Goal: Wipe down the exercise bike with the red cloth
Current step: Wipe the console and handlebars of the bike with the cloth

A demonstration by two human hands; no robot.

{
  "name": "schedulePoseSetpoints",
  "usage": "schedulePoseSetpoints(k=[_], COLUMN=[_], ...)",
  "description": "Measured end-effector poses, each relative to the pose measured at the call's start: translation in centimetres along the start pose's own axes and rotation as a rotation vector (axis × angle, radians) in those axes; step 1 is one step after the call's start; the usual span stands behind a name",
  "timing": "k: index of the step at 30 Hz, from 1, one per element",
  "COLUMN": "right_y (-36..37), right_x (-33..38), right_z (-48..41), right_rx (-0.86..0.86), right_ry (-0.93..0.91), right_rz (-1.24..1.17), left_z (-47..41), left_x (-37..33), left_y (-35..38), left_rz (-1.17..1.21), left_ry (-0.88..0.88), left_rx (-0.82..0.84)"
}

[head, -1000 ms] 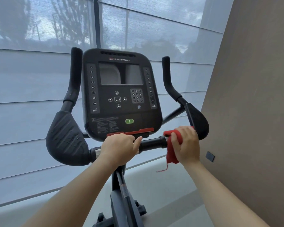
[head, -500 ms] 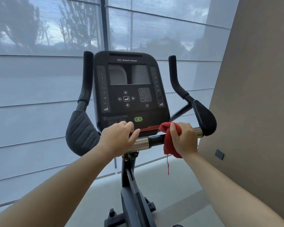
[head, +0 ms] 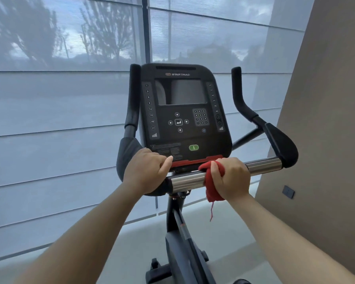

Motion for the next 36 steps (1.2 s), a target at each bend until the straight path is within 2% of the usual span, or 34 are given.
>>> schedulePoseSetpoints(k=[5, 9, 11, 15, 21, 24, 29, 32, 36], right_y=[1.2, 0.9, 0.5, 0.6, 2.1, 2.0, 0.4, 0.1, 0.3], right_x=[4.5, 3.9, 2.4, 2.3, 7.0, 6.0, 1.0, -1.1, -0.6], right_z=[1.4, 1.4, 1.2, 1.3, 2.4, 1.9, 0.6, 0.1, 0.3], right_rx=[-0.044, -0.038, -0.041, -0.1, -0.042, -0.019, -0.041, -0.057, -0.096], right_ry=[-0.096, -0.206, -0.185, -0.016, -0.153, -0.239, -0.195, -0.24, -0.136], right_rz=[-0.013, -0.042, -0.046, -0.005, -0.054, -0.052, -0.084, -0.028, 0.0], left_z=[0.1, 0.6, 0.7, 0.6, 0.5, 0.6, 0.6, 0.6, 0.5], left_x=[0.3, 0.1, 0.1, 0.2, 0.4, 0.1, 0.2, 0.2, 0.4], left_y=[0.3, 0.1, 0.2, 0.2, 0.0, -0.1, -0.1, -0.1, 0.1], left_rz=[0.04, 0.047, 0.041, 0.037, 0.062, 0.061, 0.05, 0.052, 0.049], left_ry=[-0.002, -0.021, -0.017, -0.027, -0.071, -0.071, -0.061, -0.067, -0.099], left_rx=[0.003, -0.003, 0.009, -0.006, -0.049, -0.043, -0.03, -0.035, -0.031])
Point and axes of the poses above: each hand's wrist, its own z-axis away from the middle knuckle, its own y-axis out of the palm, x = y × z, the point moved 5 cm from there along -z, towards the middle knuckle, and after that the axes turned 8 degrees about -x, right-handed, at the moved point
